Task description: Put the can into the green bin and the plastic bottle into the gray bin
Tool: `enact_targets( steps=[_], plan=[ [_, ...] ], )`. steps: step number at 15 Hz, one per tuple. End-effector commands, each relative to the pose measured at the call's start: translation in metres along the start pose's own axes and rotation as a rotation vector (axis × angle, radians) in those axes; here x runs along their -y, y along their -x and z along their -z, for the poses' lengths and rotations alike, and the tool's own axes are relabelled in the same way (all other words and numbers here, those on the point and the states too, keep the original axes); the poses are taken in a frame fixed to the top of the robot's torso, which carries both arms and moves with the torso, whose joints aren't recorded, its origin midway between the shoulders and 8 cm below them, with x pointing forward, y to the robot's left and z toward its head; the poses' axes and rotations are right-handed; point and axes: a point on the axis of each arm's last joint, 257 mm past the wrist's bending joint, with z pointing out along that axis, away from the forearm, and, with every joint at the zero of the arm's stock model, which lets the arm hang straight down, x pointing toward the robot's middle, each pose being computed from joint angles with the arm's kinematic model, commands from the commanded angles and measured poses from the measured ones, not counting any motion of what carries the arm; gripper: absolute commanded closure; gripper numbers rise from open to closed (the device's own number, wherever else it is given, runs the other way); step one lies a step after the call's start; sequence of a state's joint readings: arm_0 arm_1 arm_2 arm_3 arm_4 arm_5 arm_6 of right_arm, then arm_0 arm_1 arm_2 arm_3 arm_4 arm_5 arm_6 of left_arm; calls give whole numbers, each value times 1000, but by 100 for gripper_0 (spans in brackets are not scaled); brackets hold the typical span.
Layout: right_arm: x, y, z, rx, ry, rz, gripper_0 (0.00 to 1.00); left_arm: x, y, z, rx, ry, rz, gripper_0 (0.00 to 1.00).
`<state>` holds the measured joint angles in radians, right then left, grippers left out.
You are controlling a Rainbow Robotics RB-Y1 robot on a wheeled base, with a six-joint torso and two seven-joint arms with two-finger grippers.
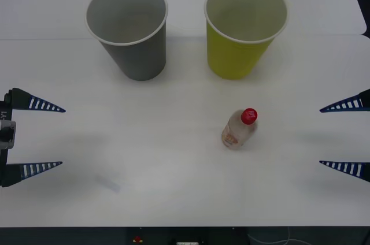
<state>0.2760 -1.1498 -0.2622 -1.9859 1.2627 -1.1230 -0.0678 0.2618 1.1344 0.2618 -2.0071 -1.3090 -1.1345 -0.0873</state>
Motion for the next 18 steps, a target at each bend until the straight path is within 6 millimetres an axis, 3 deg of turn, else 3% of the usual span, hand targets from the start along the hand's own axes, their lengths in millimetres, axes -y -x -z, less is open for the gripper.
enact_targets(
  steps=[1,9,18],
  plan=[
    [-4,-10,-4,12,-2,-23,0,0,0,0,0,0,0,0],
    [-10,-15,-34,139,-22,-35,0,0,0,0,0,0,0,0],
    [-6,-23,-90,320,-49,-64,0,0,0,0,0,0,0,0]
  ],
)
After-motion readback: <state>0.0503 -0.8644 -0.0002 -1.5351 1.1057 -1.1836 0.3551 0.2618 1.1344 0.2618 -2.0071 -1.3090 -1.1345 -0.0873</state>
